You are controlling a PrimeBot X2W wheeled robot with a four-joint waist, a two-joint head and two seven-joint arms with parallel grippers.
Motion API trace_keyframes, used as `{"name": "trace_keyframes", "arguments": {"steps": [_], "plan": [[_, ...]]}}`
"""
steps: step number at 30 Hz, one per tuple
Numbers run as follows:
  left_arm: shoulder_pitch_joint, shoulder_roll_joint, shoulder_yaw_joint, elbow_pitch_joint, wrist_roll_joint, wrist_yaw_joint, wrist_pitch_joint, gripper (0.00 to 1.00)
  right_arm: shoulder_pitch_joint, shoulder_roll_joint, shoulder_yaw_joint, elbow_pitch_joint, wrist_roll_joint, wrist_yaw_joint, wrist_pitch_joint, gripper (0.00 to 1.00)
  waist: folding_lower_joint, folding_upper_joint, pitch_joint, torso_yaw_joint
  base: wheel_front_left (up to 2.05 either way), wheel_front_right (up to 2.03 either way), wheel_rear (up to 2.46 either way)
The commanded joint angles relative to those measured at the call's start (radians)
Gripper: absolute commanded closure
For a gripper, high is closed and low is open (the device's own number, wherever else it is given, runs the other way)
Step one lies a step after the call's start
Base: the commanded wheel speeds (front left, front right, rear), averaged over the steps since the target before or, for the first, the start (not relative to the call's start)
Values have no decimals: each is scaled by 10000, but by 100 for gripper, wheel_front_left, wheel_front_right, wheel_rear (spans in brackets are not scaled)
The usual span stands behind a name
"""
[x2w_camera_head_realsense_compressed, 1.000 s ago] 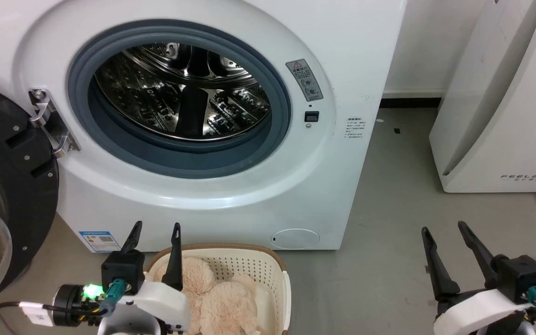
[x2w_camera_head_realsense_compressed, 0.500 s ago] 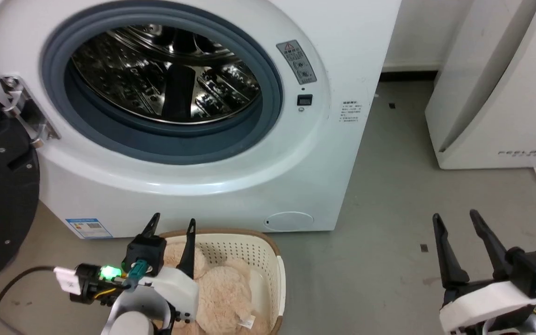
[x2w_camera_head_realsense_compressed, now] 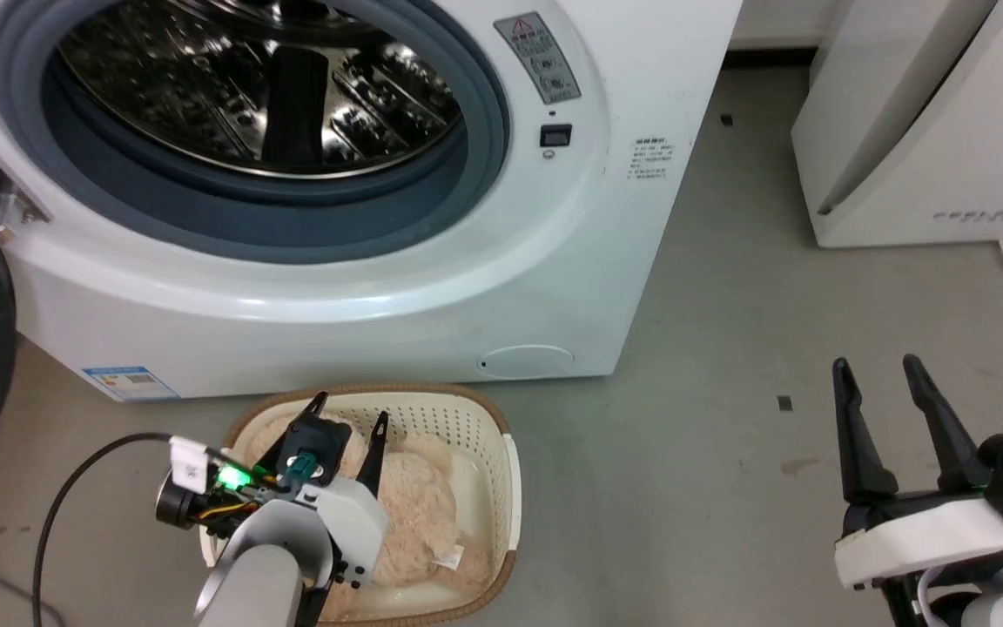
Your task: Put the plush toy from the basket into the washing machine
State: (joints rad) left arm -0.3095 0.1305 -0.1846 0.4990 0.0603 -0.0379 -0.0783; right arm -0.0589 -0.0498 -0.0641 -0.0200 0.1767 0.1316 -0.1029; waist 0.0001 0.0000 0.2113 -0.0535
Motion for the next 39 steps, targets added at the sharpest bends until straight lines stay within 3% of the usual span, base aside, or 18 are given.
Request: {"name": "trace_keyframes", "arguments": {"steps": [1, 20, 39], "plan": [[-303, 85, -125, 277, 85, -42, 42, 0, -225, -2, -54, -76, 161, -4, -86, 0, -1, 0, 207, -69, 0, 0, 0], [-1997, 922, -2233, 2465, 604, -350, 1406, 0, -1017, -3, -162, -222, 999, -5, -482, 0, -1, 0, 2221, -666, 0, 0, 0], [-4162, 2256, -4633, 4425, 575, -558, 2535, 0, -1856, -3, -325, -467, 1872, -7, -880, 0, -1, 0, 4587, -1209, 0, 0, 0]]}}
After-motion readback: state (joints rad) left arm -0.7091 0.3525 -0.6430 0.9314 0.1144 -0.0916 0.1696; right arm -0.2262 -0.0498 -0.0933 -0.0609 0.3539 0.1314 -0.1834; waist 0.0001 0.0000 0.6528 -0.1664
